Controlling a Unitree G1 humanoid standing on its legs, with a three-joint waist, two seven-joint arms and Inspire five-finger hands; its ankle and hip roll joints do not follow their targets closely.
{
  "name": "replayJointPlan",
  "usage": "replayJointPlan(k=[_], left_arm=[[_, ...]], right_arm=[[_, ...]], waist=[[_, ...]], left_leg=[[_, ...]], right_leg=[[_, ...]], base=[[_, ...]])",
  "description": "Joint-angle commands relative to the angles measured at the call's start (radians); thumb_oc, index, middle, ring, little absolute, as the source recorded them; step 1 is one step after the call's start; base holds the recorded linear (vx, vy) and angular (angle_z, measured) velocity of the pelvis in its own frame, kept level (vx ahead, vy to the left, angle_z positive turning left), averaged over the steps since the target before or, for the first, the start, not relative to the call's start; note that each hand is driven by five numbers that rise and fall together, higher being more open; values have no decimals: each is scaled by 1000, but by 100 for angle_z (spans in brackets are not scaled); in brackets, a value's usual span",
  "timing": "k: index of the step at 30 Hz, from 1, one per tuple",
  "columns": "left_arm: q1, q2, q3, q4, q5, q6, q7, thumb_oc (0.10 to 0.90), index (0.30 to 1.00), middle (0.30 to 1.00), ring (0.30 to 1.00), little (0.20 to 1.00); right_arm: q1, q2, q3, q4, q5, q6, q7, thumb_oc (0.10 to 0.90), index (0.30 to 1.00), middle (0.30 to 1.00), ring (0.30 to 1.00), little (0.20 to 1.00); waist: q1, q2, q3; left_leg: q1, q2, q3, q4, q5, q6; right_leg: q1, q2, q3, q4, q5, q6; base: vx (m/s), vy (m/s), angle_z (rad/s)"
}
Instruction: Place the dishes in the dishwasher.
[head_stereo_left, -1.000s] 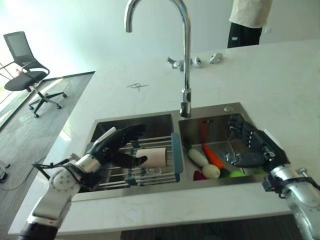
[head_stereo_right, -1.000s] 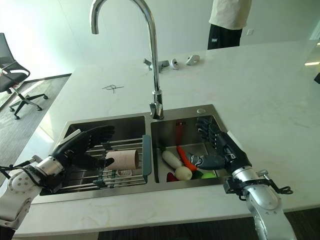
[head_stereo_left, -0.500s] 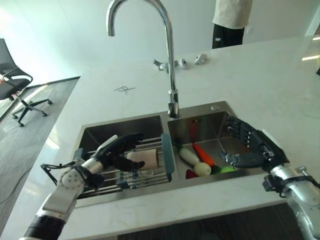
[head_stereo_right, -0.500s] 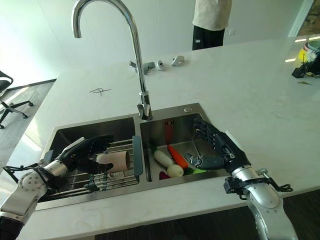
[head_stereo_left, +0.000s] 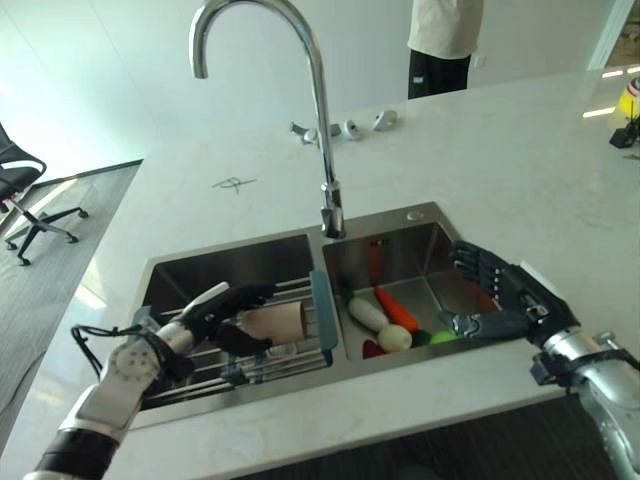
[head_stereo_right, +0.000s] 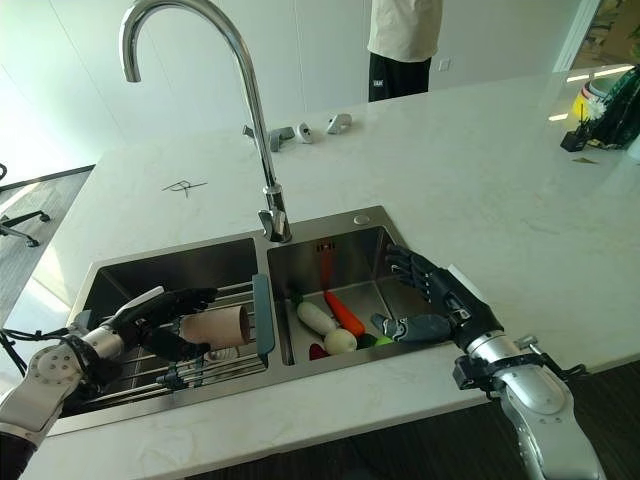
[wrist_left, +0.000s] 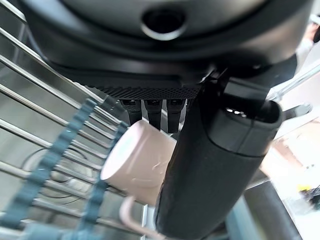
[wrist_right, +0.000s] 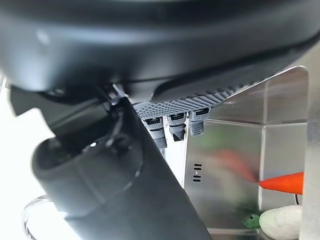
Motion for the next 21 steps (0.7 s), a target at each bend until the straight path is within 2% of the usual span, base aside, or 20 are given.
replayJointPlan(k=[1, 10, 16, 21], left_arm=[[-160, 61, 43, -18, 17, -27, -2, 800, 900, 900, 900, 900], [-192, 119, 16, -11, 88, 1, -80, 800, 900, 900, 900, 900], [-216, 128, 10, -15, 79, 6, -58, 800, 900, 900, 900, 900], [-221, 96, 11, -12, 81, 11, -29, 800, 900, 900, 900, 900]], right_arm=[[-146, -43, -45, -73, 56, -64, -3, 800, 900, 900, 900, 900], [-154, -63, -40, -68, 61, -51, 7, 800, 900, 900, 900, 900], [-158, -61, -29, -71, 61, -52, 6, 800, 900, 900, 900, 900], [-164, -44, -28, -61, 84, -65, 17, 800, 900, 900, 900, 900]], waist=[[-5, 3, -28], [-6, 7, -25], [-5, 7, -24], [-7, 4, -22]], left_leg=[[14, 22, -19, 149, -192, 2], [13, 17, -23, 149, -193, 4], [15, 15, -22, 149, -194, 6], [17, 15, -19, 149, -195, 9]], right_leg=[[48, -13, -54, -137, 123, 79], [49, -15, -59, -137, 124, 80], [51, -14, -59, -137, 124, 81], [52, -13, -59, -137, 124, 80]], base=[[0, 0, 0], [0, 0, 0], [0, 0, 0], [0, 0, 0]])
